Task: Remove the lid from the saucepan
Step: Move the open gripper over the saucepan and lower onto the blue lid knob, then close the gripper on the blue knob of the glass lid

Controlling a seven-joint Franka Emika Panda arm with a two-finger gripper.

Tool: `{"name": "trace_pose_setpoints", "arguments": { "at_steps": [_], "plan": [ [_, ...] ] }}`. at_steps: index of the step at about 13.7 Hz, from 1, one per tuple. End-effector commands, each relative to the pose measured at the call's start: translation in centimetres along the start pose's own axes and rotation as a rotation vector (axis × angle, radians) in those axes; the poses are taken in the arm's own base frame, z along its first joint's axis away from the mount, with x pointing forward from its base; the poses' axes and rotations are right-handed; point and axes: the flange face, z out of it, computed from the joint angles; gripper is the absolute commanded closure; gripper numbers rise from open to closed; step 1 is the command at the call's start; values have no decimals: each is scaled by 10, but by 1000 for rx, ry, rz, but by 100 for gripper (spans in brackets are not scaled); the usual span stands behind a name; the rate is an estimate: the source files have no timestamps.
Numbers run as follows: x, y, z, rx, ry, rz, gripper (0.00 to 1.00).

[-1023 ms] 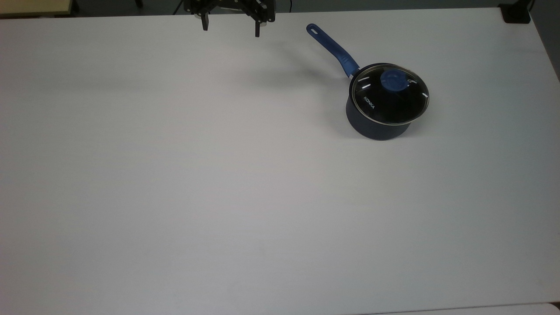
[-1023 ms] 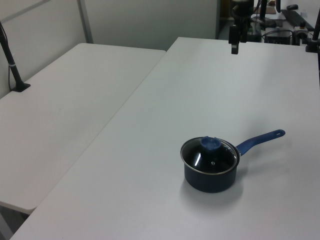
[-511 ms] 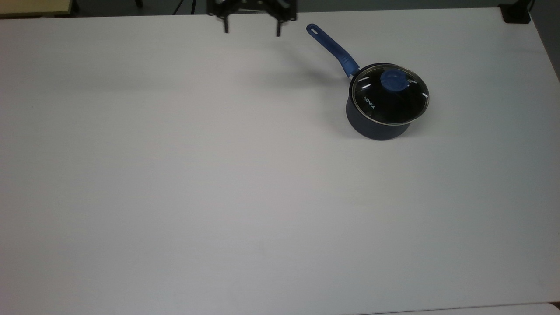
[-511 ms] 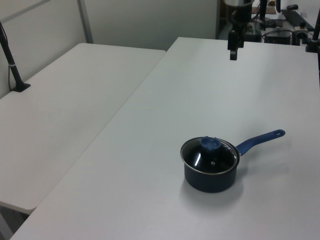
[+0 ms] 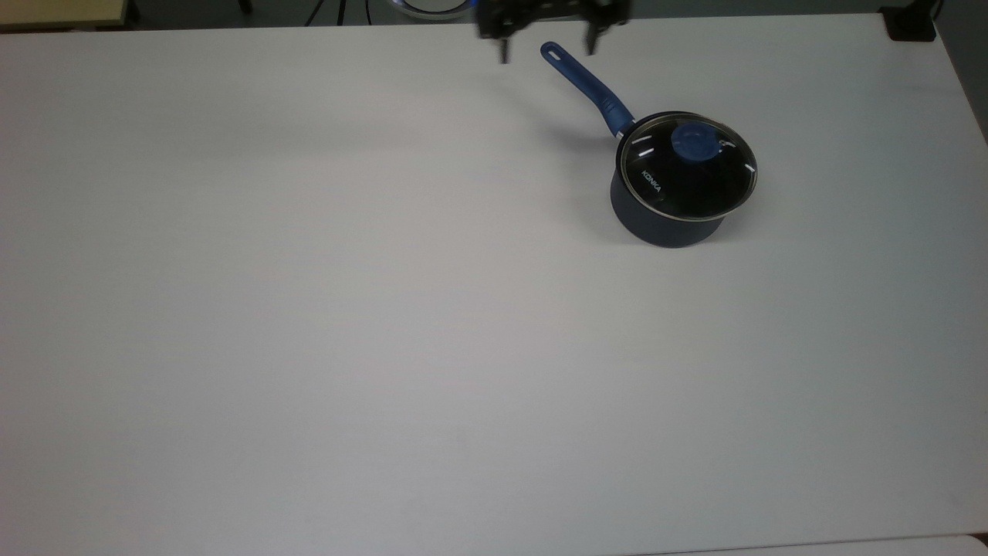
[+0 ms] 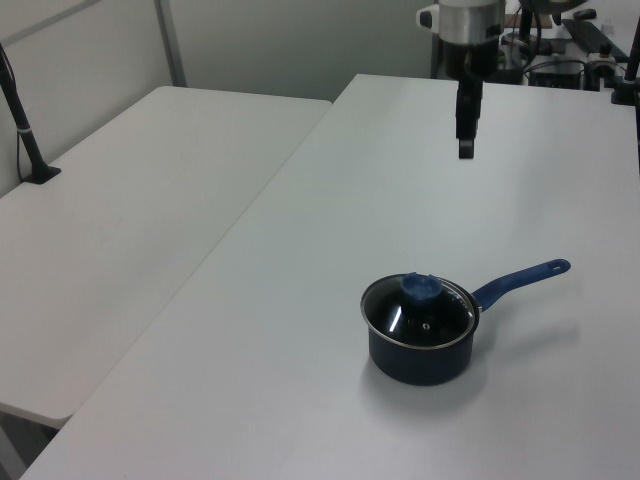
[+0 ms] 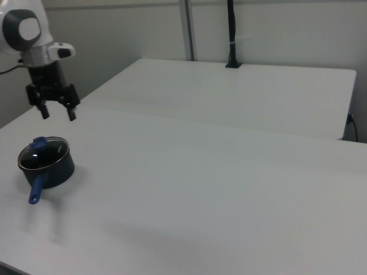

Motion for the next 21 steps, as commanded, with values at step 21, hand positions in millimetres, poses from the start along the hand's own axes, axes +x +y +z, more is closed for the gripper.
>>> {"name": "trace_pose_setpoints", "arguments": {
  "at_steps": [21],
  "plan": [
    [56, -184, 128, 40, 80, -76, 5]
  ]
}}
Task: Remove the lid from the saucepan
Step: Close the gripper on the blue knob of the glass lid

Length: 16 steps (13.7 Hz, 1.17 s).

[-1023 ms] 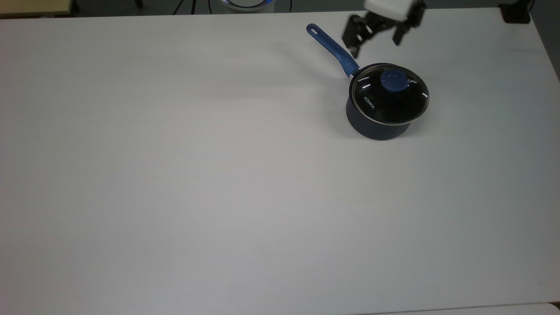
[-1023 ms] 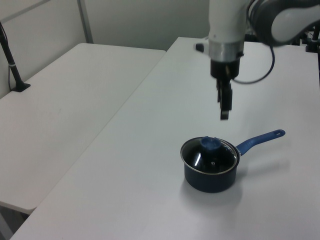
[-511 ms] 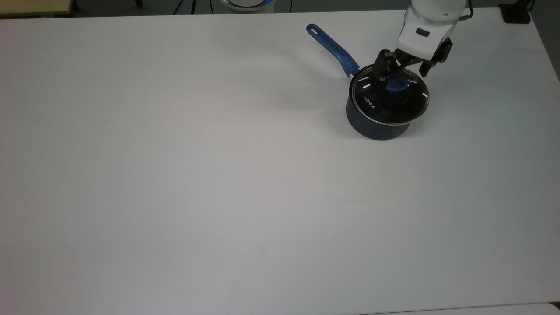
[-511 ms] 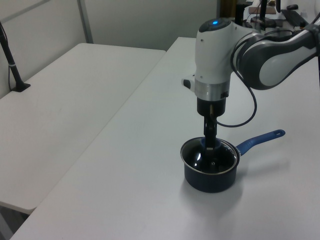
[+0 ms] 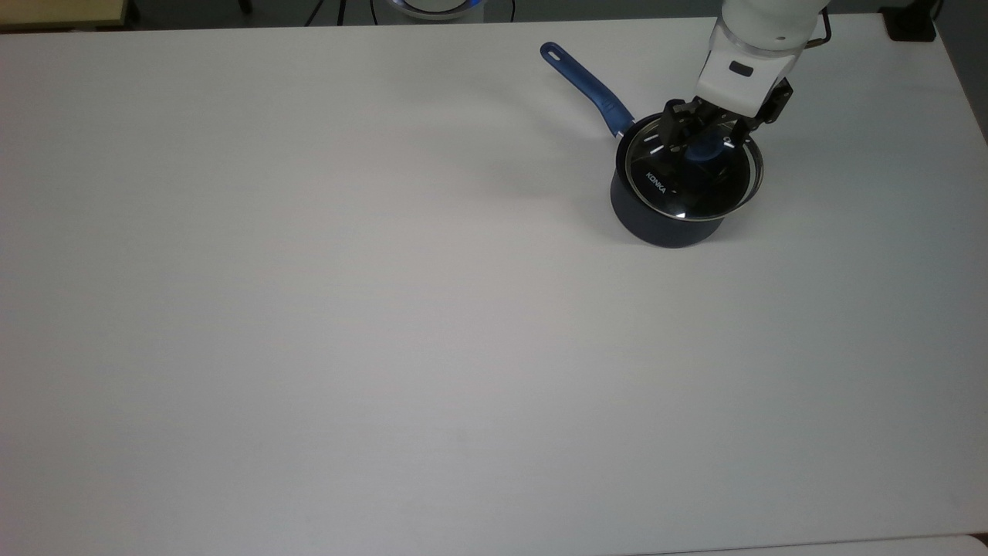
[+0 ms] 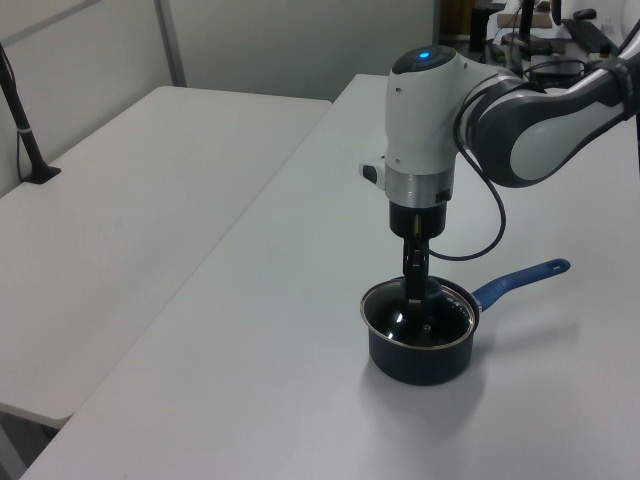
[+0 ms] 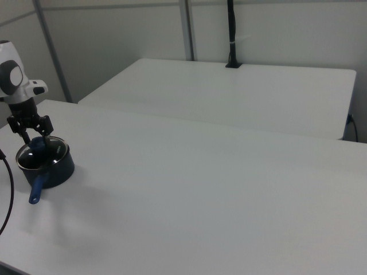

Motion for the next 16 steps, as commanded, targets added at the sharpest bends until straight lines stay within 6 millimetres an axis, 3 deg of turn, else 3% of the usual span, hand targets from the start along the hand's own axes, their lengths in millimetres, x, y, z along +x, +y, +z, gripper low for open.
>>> {"name": "trace_pose_setpoints", "arguments": {
  "at_steps": [1, 6, 8, 10, 14, 16],
  "plan": [
    [0, -1, -6, 5, 11, 31, 0],
    [-6, 5, -4, -5, -19, 62, 0],
    [-7, 5, 0, -6, -27, 64, 11],
    [-11, 6, 4, -12, -46, 64, 13],
    [-13, 9, 0, -18, -62, 66, 46],
    [-12, 16, -14, -11, -43, 79, 49]
  ]
}}
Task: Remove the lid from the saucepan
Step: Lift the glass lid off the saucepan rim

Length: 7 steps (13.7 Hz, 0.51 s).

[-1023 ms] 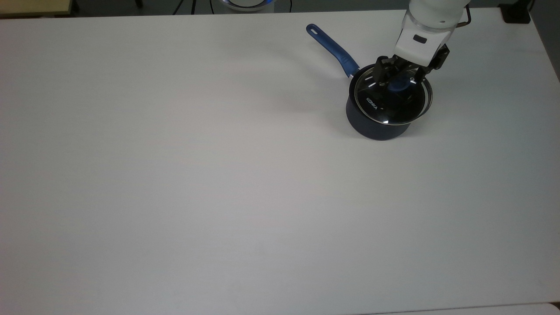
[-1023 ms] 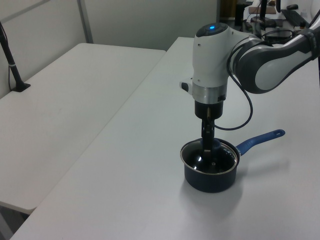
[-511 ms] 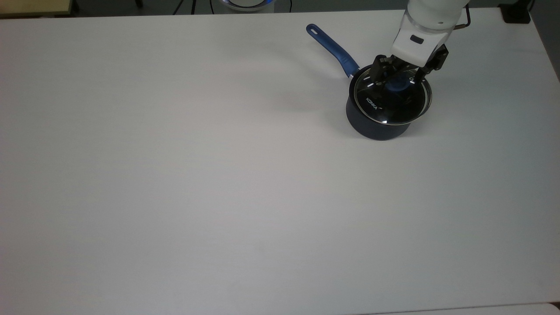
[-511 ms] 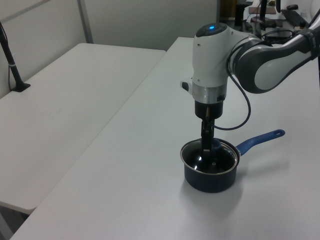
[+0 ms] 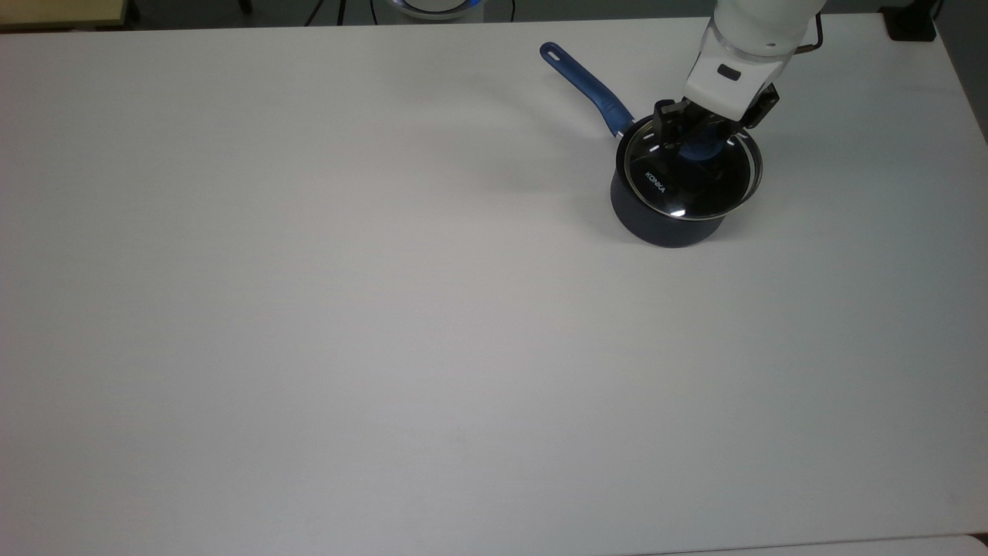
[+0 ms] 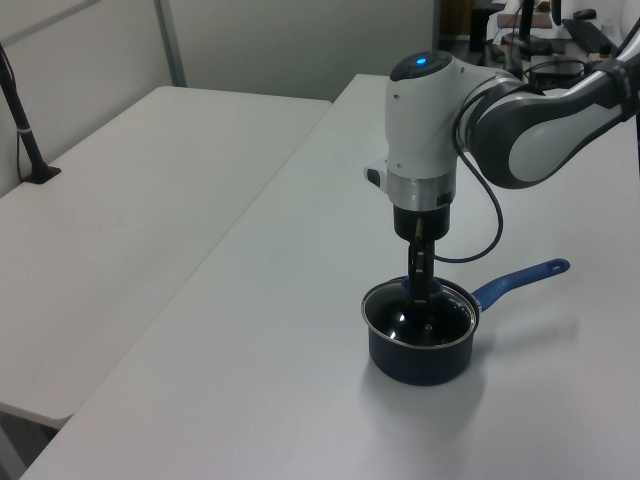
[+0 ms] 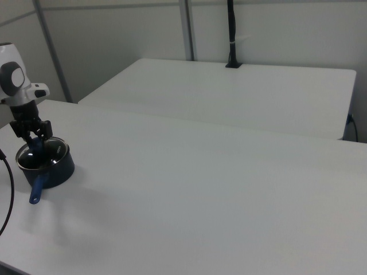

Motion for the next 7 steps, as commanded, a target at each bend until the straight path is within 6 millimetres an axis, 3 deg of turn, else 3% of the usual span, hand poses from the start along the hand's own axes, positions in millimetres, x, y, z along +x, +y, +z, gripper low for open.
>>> {"name": "trace_pose_setpoints", "arguments": {
  "at_steps": [1, 3, 4, 7],
  "plan": [
    [-10, 17, -33, 6, 4, 32, 49],
    [-17, 38, -55, 0, -13, 49, 49],
    [-17, 60, -64, -3, -27, 58, 49],
    [-6, 173, -69, -3, -41, 143, 49]
  ]
}}
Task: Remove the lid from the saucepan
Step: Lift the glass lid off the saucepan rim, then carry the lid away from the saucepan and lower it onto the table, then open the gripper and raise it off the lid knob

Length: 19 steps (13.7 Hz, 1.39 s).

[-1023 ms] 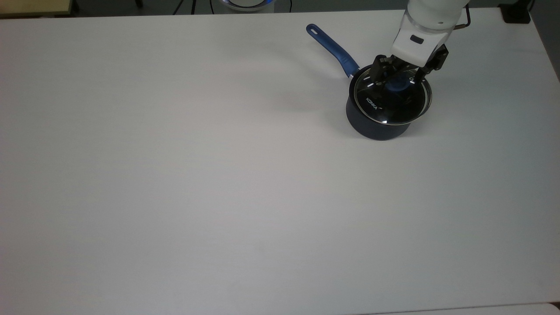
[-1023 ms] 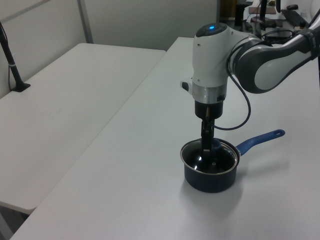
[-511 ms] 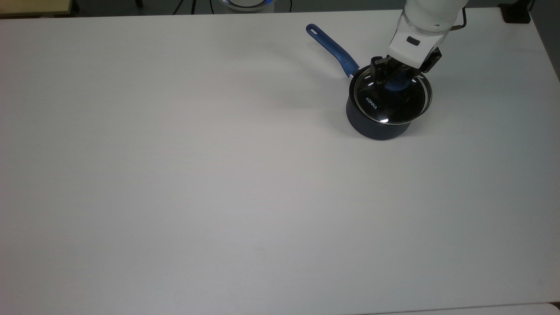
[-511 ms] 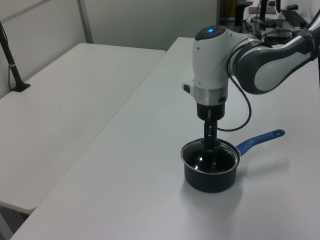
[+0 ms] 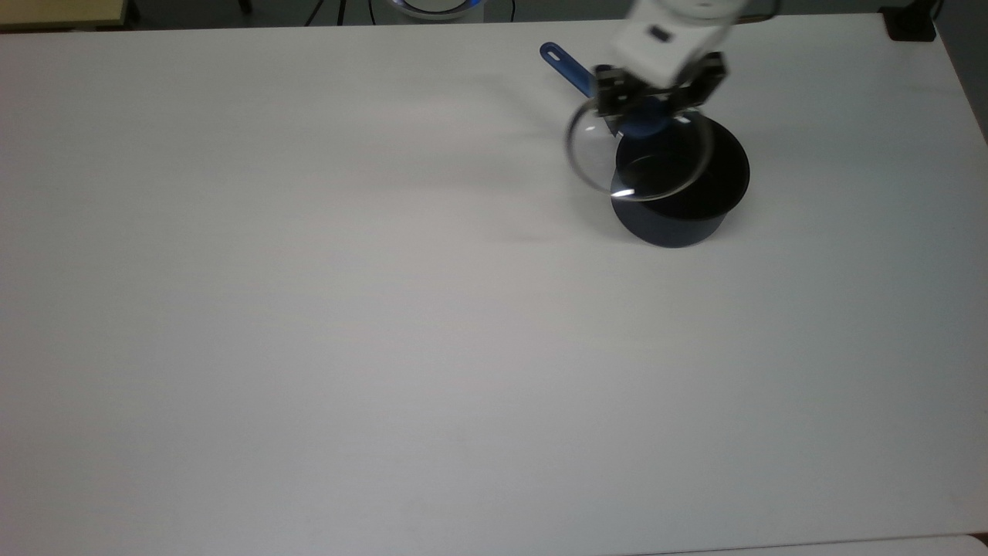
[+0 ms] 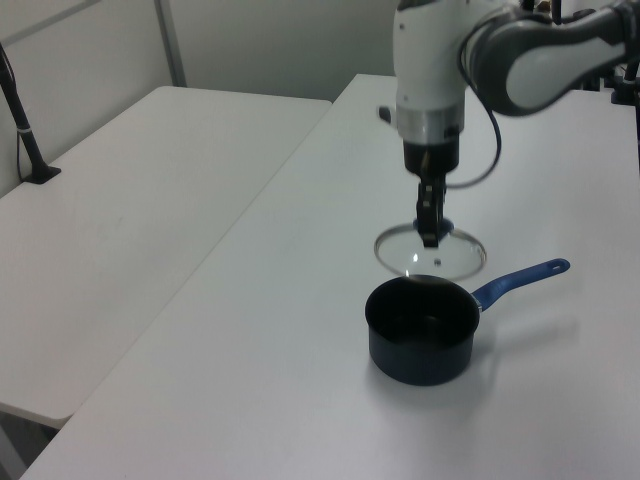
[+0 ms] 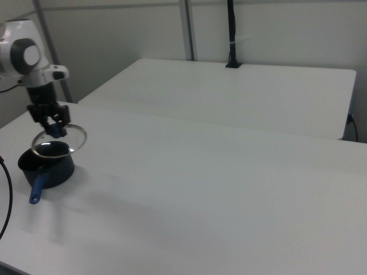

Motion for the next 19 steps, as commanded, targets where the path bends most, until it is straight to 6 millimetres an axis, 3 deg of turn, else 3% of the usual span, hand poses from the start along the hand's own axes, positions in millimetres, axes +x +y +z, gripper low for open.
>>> {"name": "trace_pose_setpoints", "arguments": {
  "at_steps": [1, 3, 5, 7, 9, 11, 12, 13, 14, 15, 17, 19],
  "plan": [
    [10, 104, 0, 10, -22, 49, 49],
    [9, 178, 29, 0, -64, 64, 49],
    [4, 227, 61, -29, -76, 81, 49],
    [-3, 256, 96, -68, -83, 95, 49],
    [-6, 272, 130, -106, -108, 89, 49],
    [-1, 282, 150, -114, -104, 94, 47],
    [1, 290, 152, -114, -96, 106, 35],
    [1, 293, 152, -114, -96, 110, 10],
    [1, 294, 147, -114, -96, 114, 0],
    [3, 294, 128, -116, -74, 131, 0],
    [-1, 287, 64, -114, -76, 143, 0],
    [-5, 272, 26, -120, -76, 140, 0]
  ]
}}
